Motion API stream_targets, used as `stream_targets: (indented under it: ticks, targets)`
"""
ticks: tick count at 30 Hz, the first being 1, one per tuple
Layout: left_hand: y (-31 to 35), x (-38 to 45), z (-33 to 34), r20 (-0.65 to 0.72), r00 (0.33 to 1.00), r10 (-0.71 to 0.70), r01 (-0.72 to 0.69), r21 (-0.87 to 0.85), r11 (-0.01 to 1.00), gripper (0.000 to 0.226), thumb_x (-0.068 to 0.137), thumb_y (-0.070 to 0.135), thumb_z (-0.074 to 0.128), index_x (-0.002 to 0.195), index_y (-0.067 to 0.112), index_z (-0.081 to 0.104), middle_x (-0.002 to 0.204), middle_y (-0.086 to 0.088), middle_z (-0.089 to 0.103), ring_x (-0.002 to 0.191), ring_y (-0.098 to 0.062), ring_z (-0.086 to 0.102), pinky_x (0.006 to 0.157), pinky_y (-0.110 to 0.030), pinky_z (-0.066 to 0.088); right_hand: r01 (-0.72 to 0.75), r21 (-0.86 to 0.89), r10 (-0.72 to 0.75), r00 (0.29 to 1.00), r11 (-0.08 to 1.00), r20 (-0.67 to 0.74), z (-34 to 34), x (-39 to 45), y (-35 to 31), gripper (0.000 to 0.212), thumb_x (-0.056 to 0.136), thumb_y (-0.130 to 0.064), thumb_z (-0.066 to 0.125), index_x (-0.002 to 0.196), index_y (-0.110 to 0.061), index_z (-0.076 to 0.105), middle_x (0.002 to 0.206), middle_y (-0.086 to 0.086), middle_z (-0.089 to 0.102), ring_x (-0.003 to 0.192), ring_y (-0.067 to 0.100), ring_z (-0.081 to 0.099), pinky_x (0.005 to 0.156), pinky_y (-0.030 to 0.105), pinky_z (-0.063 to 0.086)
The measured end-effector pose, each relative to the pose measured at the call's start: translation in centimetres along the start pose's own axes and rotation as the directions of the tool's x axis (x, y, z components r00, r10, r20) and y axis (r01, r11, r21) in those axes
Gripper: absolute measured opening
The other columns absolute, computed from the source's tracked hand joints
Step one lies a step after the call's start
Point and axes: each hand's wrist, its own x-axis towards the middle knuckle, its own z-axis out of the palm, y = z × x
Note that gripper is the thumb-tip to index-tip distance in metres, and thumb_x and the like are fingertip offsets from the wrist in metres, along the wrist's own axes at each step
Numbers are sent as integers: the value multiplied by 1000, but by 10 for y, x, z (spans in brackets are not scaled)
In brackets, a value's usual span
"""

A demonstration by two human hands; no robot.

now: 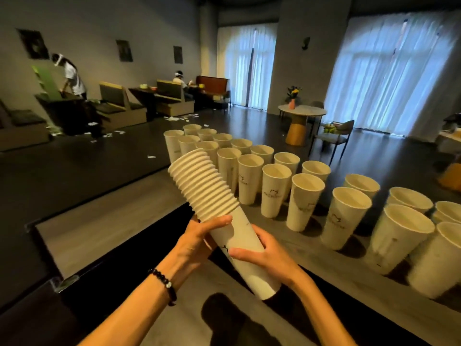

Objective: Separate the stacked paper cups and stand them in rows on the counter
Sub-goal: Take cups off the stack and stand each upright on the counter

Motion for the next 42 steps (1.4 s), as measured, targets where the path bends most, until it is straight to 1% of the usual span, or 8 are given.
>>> stream_targets:
  ticks: [4, 9, 12, 17, 20, 25, 34, 42]
  targets:
    - [23, 29, -51, -46, 998, -49, 41, -154, 987, 89, 49, 28, 97, 129, 6, 63, 128, -21, 66, 124, -37, 60, 110, -56, 42, 13, -2, -13, 1000, 1000, 14, 35, 49, -15, 74, 64, -60, 80, 129, -40, 51, 116, -15, 65, 100, 1, 64, 87, 32, 57]
    - [65, 84, -130, -136, 989, -51, 28, -171, 985, 71, 47, 23, 89, 114, 8, 72, 107, -18, 74, 102, -33, 69, 102, -54, 50, 10, -28, -12, 998, 1000, -60, 96, 134, -41, 63, 65, -55, 84, 120, -45, 54, 111, -17, 65, 98, -7, 61, 78, 21, 53]
    - [98, 114, -172, -188, 982, -23, 0, -126, 992, 58, 49, 16, 91, 104, 18, 72, 104, -12, 76, 108, -32, 67, 101, -56, 49, -4, -69, -4, 992, 998, -123, 127, 182, -59, 70, 58, -61, 85, 117, -52, 48, 114, -24, 59, 102, -8, 57, 85, 21, 52]
    - [178, 175, -266, -292, 956, -21, -67, -290, 955, 79, 57, 18, 87, 130, 22, 57, 125, -9, 66, 115, -29, 62, 88, -56, 53, -33, -197, -16, 970, 980, -242, 172, 260, -80, 80, 57, -62, 84, 116, -64, 30, 112, -35, 44, 104, -7, 48, 87, 18, 45]
    - [226, 195, -311, -368, 929, 46, -198, -389, 900, 87, 59, 20, 89, 137, 21, 50, 132, -10, 61, 117, -31, 61, 88, -55, 57, -16, -231, -76, 921, 973, -382, 186, 295, -76, 86, 55, -59, 86, 119, -63, 29, 116, -33, 39, 116, 1, 44, 99, 32, 48]
    - [278, 205, -369, -425, 886, 187, -371, -407, 834, 61, 81, 21, 76, 135, 24, 47, 136, -7, 57, 120, -29, 61, 91, -51, 57, 57, 92, 10, 801, 994, -598, 194, 354, -77, 104, 51, -47, 85, 139, -39, 30, 132, -13, 48, 125, 16, 47, 103, 45, 44]
    - [262, 220, -396, -441, 886, 145, -321, -356, 877, 52, 75, 15, 75, 121, 26, 53, 130, -7, 60, 122, -30, 58, 100, -58, 49, 44, 89, 8, 859, 995, -512, 204, 477, -65, 102, 58, -37, 91, 143, -25, 37, 143, -1, 50, 131, 22, 49, 106, 47, 44]
    - [244, 231, -403, -353, 921, 165, -265, -257, 929, 55, 74, 15, 73, 125, 26, 57, 126, -7, 67, 119, -28, 63, 98, -57, 50, 77, 14, -59, 861, 997, -506, 213, 520, -54, 108, 51, -57, 88, 142, -32, 35, 139, -7, 52, 127, 17, 51, 102, 44, 48]
